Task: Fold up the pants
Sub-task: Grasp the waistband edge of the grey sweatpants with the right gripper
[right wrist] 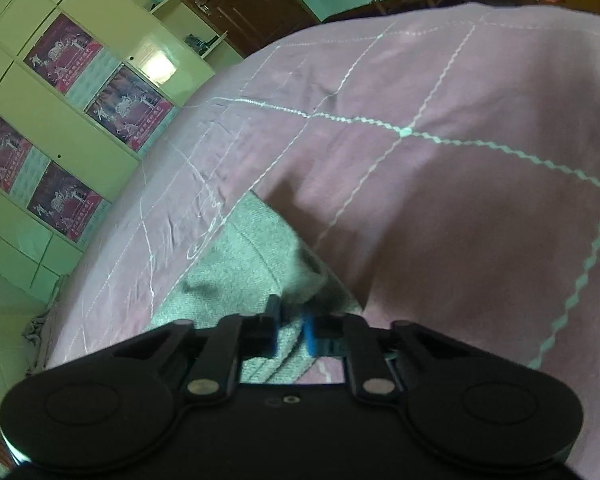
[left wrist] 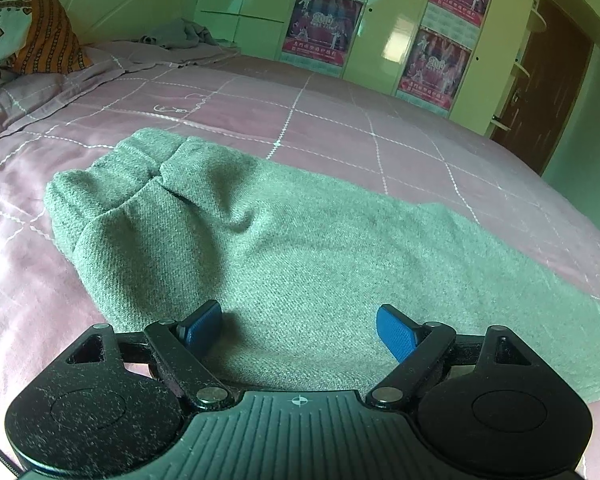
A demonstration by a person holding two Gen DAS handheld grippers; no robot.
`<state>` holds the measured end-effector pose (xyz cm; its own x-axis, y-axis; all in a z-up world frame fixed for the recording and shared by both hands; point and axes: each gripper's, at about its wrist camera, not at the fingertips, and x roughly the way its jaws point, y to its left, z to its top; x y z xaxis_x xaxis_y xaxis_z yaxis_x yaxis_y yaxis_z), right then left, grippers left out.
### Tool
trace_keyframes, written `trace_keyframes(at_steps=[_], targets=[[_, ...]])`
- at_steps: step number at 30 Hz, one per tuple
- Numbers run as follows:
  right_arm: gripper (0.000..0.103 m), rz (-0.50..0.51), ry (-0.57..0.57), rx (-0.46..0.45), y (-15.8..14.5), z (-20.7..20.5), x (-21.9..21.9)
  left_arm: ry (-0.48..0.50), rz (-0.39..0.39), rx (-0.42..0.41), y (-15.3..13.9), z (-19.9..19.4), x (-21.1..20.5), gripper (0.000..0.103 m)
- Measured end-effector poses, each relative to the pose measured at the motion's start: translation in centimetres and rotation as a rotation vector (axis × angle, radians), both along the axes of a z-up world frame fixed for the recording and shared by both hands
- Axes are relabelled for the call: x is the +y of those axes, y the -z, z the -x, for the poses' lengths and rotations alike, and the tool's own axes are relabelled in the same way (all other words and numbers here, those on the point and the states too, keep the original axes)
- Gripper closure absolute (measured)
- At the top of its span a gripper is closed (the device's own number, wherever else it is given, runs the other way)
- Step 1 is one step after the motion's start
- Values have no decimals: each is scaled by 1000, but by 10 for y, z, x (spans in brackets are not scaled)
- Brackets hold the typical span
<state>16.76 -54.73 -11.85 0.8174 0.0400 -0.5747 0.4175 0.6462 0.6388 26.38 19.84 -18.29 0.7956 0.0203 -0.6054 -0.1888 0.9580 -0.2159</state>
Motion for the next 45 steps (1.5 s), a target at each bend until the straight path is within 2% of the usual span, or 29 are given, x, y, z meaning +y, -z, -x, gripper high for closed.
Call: trace_keyframes(at_steps=[2,4,5,6,7,9,11,13,14,15,16,18,19,21,22,23,24,25,26,27,29,31,33,35,37,39,40,41,45], targets=[[94,-1,15,-41,-2,11,2,2,4,-2,1,0,1,19],[93,10,12,-6,8,7,1,3,3,-1,1,-1,0,18],[89,-15,21,-15,11,9,-1,4,2,-1,1,-1,0,18],[77,-33,31,-42,10,12,-2,4,2,-2,1,-1,0,18],[58,-32,41,-68,6,18,-2,2,6,-3,1,-1,0,18],[34,-35,65,-98,2,31,1,-2,9,-5,1,-1,0,18],[40,-75,43,-86,9,31,3,0,4,-2,2,-3,-2,17],[55,-103,7,-43,20,17,4,7,-11,3,2,-5,-5,16],[59,-96,-2,-27,23,11,6,10,-17,4,2,-5,-5,16],[83,-62,-12,-12,23,2,9,13,-21,5,2,-5,-6,16],[93,2,-23,24,21,-7,15,12,-23,4,1,-4,-5,16],[93,126,-69,48,6,-16,31,13,-17,0,0,-2,-3,16],[94,180,-82,-3,-7,-13,38,15,-18,1,1,-1,-3,16],[94,167,-69,-123,-25,2,36,19,-36,8,1,-2,-5,16],[94,163,-56,-138,-25,7,32,22,-48,13,2,-3,-6,16],[94,186,-43,-103,-18,6,29,23,-61,18,2,-4,-8,16],[94,173,-39,-16,-3,-3,25,25,-71,21,2,-4,-9,16],[95,83,-32,83,20,-12,17,28,-83,22,2,-4,-10,16],[93,22,2,60,26,-10,12,27,-91,18,0,-3,-11,16],[92,27,5,57,21,-13,14,20,-105,-3,-5,0,-11,16],[92,65,-1,54,17,-12,22,-27,-152,-110,-22,14,-9,16],[93,61,-8,50,20,-11,20,-104,-159,-186,-40,29,1,16],[92,-4,2,38,23,-11,10,-149,-200,-144,-44,32,10,16],[90,-39,9,37,24,-11,6,-201,-215,-59,-40,29,24,16],[85,-38,7,43,23,-13,6,-255,-157,-17,-33,29,42,16],[84,-29,12,50,21,-14,8,-287,-65,102,-13,20,59,16],[84,-30,18,53,19,-14,10,-289,-17,132,-1,18,66,14],[85,-26,23,57,19,-15,11,-299,14,106,5,20,70,12],[89,5,63,66,17,-19,17,-292,-27,81,9,19,64,8]])
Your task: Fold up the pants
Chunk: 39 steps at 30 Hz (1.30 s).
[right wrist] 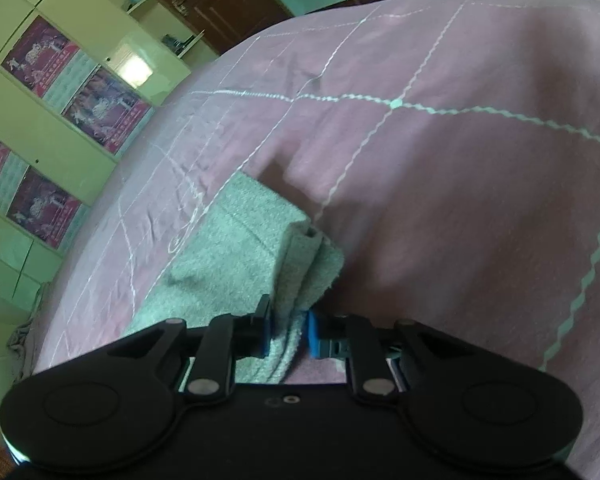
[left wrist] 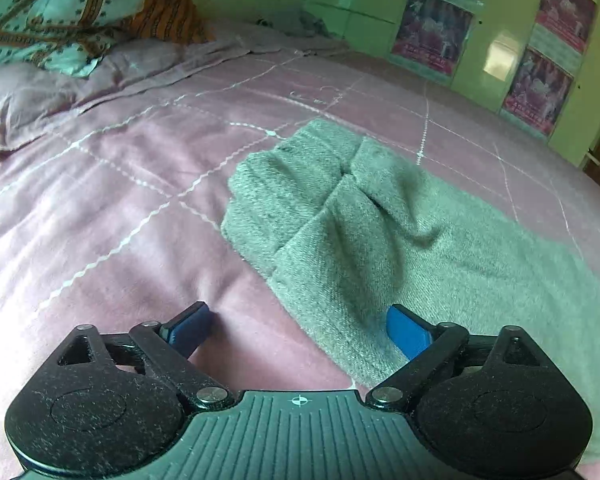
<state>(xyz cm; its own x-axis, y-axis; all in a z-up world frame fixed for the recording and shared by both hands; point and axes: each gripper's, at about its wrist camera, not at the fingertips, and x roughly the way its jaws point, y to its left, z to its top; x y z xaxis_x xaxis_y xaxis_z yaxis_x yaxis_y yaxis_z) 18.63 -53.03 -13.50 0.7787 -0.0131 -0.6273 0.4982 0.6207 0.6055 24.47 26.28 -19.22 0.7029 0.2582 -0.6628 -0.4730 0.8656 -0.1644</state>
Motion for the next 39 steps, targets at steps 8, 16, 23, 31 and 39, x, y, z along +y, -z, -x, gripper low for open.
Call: trace_keyframes(at_steps=[8,16,23,31,39], targets=[[91,169,-79,-28,-43,-15,44,-46,97,-152,2,15,15,8],[91,305,-332,-191,-93,-45,175,-35,155,-187,7,18,24,8],[91,287,-732,-181,-60,-63,328,-34,198,-202,6,23,27,8],[82,441,-898,-64,-24,-58,391,-22,207,-203,6,22,28,8],[71,502,-908,-89,-32,-55,407,-15,219,-219,7,25,30,8]])
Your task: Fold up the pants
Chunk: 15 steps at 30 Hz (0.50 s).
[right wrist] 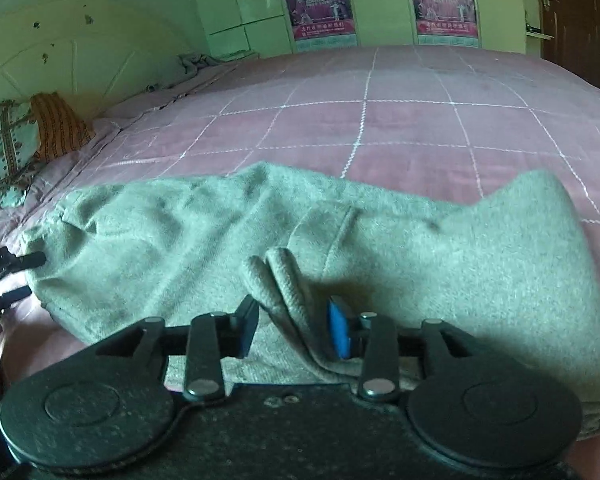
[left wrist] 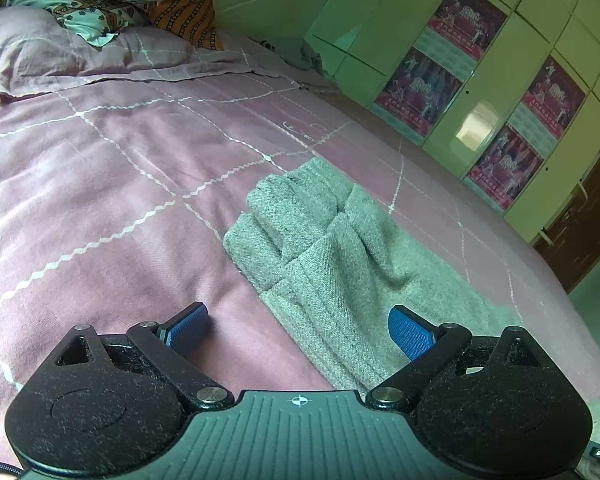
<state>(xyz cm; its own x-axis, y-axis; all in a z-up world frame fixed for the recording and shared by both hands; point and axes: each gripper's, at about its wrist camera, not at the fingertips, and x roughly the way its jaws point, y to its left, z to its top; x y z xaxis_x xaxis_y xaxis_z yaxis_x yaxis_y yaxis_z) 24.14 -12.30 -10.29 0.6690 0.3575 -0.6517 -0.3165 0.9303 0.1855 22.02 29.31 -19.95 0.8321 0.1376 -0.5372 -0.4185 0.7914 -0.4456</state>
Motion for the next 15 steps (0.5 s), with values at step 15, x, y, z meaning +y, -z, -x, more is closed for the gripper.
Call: trace_keyframes(at_steps=[15], targets=[[77,152,-170,-4,18,13,59,2,16,-7,1,1,2,8]])
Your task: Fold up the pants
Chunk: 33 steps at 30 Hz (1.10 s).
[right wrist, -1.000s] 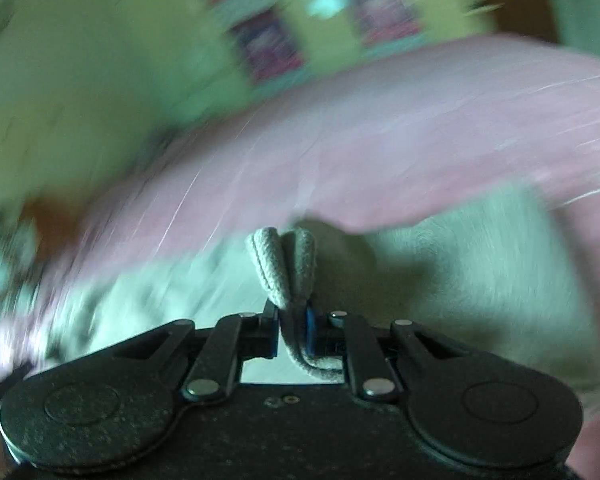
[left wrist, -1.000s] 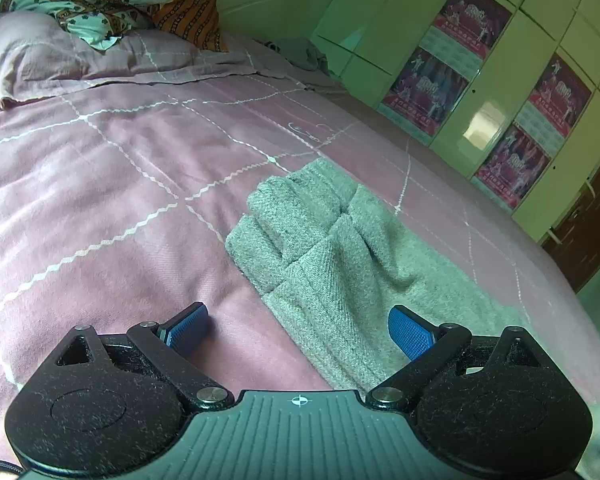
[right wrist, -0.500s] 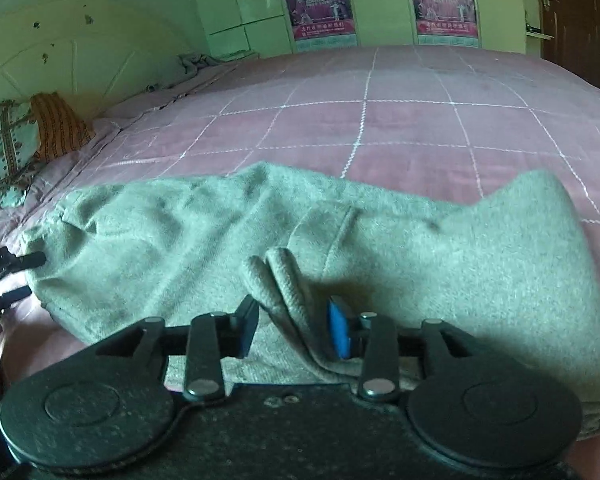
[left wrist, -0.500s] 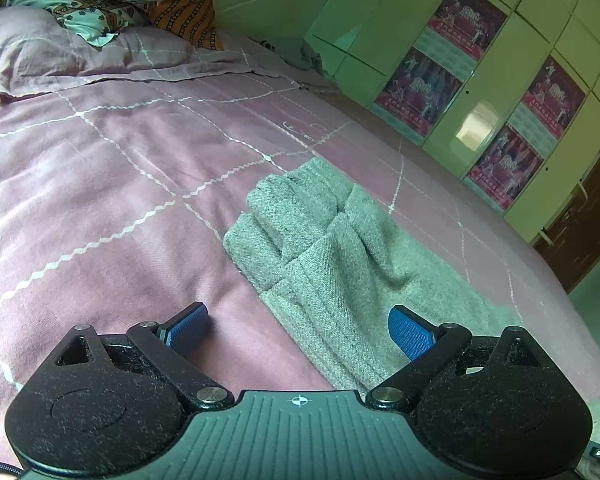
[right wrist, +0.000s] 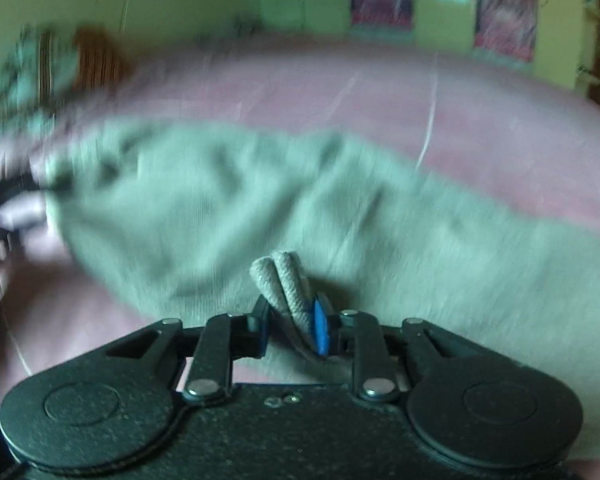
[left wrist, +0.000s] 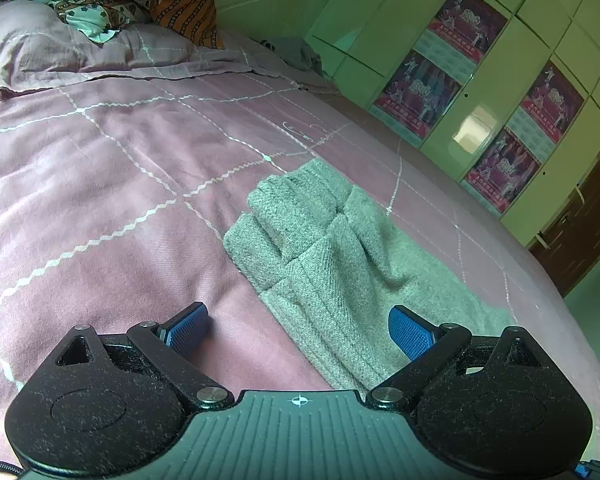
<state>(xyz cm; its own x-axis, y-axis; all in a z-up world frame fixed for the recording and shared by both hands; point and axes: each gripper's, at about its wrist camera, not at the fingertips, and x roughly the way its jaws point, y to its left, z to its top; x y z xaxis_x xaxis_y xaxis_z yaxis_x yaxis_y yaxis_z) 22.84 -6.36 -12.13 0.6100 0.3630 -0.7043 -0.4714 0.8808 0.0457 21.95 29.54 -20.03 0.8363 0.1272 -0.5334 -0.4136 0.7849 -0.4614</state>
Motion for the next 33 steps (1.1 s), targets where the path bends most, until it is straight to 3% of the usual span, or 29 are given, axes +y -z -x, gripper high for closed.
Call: trace_keyframes(at_steps=[2,6,10,11,15,16,17,19,23,27,29,31,33], targets=[[68,-36,-16,-7,-3,3,-1,-2,3,0,0,0,0,8],[66,-116,-15,39,-5,0,-7,-6,25,29,-4,-5,2,8],[55,-248,-40,42,-11,6,-16,2,26,48,-12,-5,2,8],[55,-264,-40,35,-12,7,-19,-3,20,40,-14,-2,2,8],[83,-340,28,8,-19,15,-49,6,-46,-60,-35,13,-5,8],[86,-324,59,-13,-22,19,-61,4,-80,-73,-42,17,-9,23],[86,-302,90,-38,-25,22,-72,14,-103,-75,-48,17,-14,49],[87,-275,161,-86,-35,30,-106,101,-145,-75,-59,13,-39,59],[87,-234,329,-119,-44,35,-178,350,-246,-101,-72,-15,-131,58],[87,-241,365,-83,-33,33,-205,600,-333,-111,-68,-55,-235,58],[92,-192,368,-6,-14,26,-203,681,-329,-70,-53,-72,-266,58],[93,-198,392,16,-1,23,-205,732,-314,40,-29,-87,-281,58],[93,-213,403,25,-2,20,-205,748,-369,54,-22,-87,-288,58]])
